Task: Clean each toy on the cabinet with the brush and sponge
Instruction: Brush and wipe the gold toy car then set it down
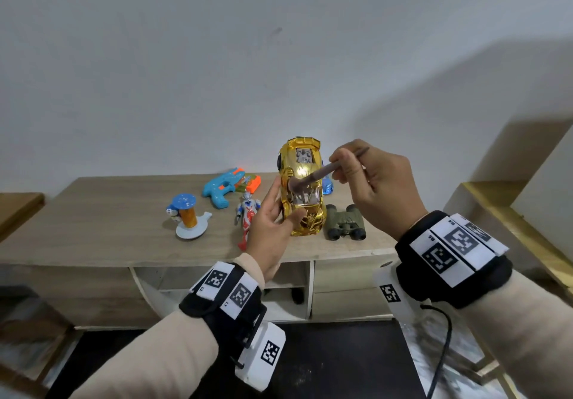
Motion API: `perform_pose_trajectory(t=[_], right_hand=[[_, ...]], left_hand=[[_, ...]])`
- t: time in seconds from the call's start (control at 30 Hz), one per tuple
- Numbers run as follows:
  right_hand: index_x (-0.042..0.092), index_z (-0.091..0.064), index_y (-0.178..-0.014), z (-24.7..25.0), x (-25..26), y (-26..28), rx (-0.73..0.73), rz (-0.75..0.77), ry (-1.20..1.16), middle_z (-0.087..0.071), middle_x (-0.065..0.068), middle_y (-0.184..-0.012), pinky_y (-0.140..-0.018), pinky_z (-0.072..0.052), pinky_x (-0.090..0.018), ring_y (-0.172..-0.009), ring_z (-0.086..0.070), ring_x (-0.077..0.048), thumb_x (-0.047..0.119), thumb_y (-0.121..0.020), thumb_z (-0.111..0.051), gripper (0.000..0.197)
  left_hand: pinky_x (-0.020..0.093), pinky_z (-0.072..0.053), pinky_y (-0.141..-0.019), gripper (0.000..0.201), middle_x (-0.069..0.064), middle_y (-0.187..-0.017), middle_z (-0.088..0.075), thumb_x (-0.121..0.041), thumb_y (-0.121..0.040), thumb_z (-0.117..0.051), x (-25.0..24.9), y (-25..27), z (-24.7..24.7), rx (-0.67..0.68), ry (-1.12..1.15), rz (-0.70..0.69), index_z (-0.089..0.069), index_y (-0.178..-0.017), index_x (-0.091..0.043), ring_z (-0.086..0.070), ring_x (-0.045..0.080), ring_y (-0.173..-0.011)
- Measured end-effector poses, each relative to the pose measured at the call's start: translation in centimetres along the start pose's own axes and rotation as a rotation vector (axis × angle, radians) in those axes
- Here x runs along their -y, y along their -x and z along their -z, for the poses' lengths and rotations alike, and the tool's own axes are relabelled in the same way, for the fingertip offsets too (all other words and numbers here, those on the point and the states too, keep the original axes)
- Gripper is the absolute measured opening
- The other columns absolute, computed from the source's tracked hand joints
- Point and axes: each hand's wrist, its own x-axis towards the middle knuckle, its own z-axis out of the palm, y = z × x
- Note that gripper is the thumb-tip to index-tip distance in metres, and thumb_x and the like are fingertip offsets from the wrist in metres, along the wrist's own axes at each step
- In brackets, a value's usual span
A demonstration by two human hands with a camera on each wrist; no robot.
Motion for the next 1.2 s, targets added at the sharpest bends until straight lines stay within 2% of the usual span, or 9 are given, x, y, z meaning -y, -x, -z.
perform_pose_trajectory(t=[0.3,0.6,0.7,0.77,0.83,0.9,1.0,1.13,1.2], right_hand=[[0.013,-0.066,-0.085,-0.3,-0.4,1.0,0.088,-0.047,-0.026,-0.057,0.021,-0.065,-0.056,-0.046,-0.010,-0.069,-0.063,-0.004,0.024,-0.093,-0.042,0.027],[0.012,-0.067,-0.079,-0.4,-0.7,1.4,0.198,-0.042,0.011,-0.063,0.008,-0.064,-0.053,-0.048,-0.024,-0.056,-0.062,-0.011,0.034,-0.093,-0.040,0.038],[0.013,-0.065,-0.072,-0.7,-0.8,2.0,0.263,-0.041,0.025,-0.060,0.009,-0.060,-0.049,-0.041,-0.012,-0.053,-0.057,-0.001,0.038,-0.092,-0.038,0.042],[0.013,-0.064,-0.073,-0.4,-0.9,1.9,0.157,-0.059,-0.005,-0.061,0.007,-0.059,-0.049,-0.044,-0.016,-0.053,-0.059,-0.004,0.037,-0.091,-0.038,0.041],[0.011,-0.065,-0.078,0.0,-0.8,1.3,0.030,-0.055,-0.066,-0.062,0.005,-0.060,-0.049,-0.048,-0.021,-0.056,-0.061,-0.010,0.032,-0.093,-0.039,0.036],[0.011,-0.066,-0.082,0.1,-0.8,0.8,0.044,-0.031,-0.040,-0.064,0.003,-0.063,-0.050,-0.048,-0.020,-0.057,-0.062,-0.011,0.029,-0.094,-0.041,0.033],[0.012,-0.062,-0.071,-0.3,-0.8,1.1,0.186,-0.045,0.088,-0.064,-0.005,-0.057,-0.049,-0.045,-0.028,-0.049,-0.059,-0.018,0.034,-0.092,-0.041,0.038],[0.013,-0.064,-0.079,-0.2,-1.1,1.4,0.054,-0.037,-0.017,-0.064,0.000,-0.063,-0.053,-0.050,-0.031,-0.057,-0.062,-0.014,0.032,-0.093,-0.040,0.034],[0.013,-0.063,-0.078,-0.3,-1.1,1.3,0.104,-0.041,0.014,-0.064,0.001,-0.064,-0.054,-0.051,-0.035,-0.057,-0.062,-0.014,0.033,-0.093,-0.039,0.035]], left_hand=[[0.036,-0.046,-0.085,0.061,0.000,-0.123,-0.062,-0.010,-0.088,-0.052,-0.5,-0.4,0.1,0.072,0.323,0.062,-0.033,-0.139,-0.037,-0.068,0.015,-0.099],[0.036,-0.057,-0.076,0.053,0.004,-0.125,-0.063,-0.020,-0.094,-0.049,-0.6,-0.7,0.1,0.024,0.419,0.145,-0.036,-0.143,-0.036,-0.066,0.021,-0.101],[0.032,-0.056,-0.064,0.057,0.006,-0.131,-0.060,-0.021,-0.091,-0.052,-1.2,-0.8,0.2,-0.014,0.369,0.143,-0.034,-0.143,-0.037,-0.061,0.029,-0.112],[0.028,-0.056,-0.056,0.057,0.007,-0.137,-0.056,-0.019,-0.094,-0.050,-1.5,-1.0,0.4,-0.027,0.365,0.151,-0.031,-0.144,-0.038,-0.055,0.032,-0.120],[0.039,-0.059,-0.068,0.058,0.007,-0.141,-0.052,-0.018,-0.095,-0.048,-1.6,-1.2,0.6,-0.019,0.350,0.163,-0.028,-0.145,-0.041,-0.048,0.037,-0.127],[0.051,-0.046,-0.086,0.060,0.008,-0.143,-0.050,-0.018,-0.094,-0.049,-1.6,-1.2,0.8,-0.017,0.325,0.164,-0.026,-0.145,-0.041,-0.043,0.040,-0.131],[0.051,-0.034,-0.090,0.060,0.007,-0.141,-0.052,-0.018,-0.094,-0.050,-1.4,-1.3,0.7,-0.031,0.305,0.156,-0.027,-0.144,-0.040,-0.045,0.040,-0.130],[0.032,-0.057,-0.069,0.059,0.008,-0.139,-0.053,-0.015,-0.095,-0.049,-1.4,-1.2,0.6,-0.040,0.302,0.160,-0.028,-0.145,-0.038,-0.047,0.041,-0.128],[0.041,-0.052,-0.077,0.058,0.009,-0.139,-0.053,-0.014,-0.095,-0.049,-1.3,-1.2,0.6,-0.043,0.295,0.162,-0.028,-0.145,-0.037,-0.046,0.042,-0.128]])
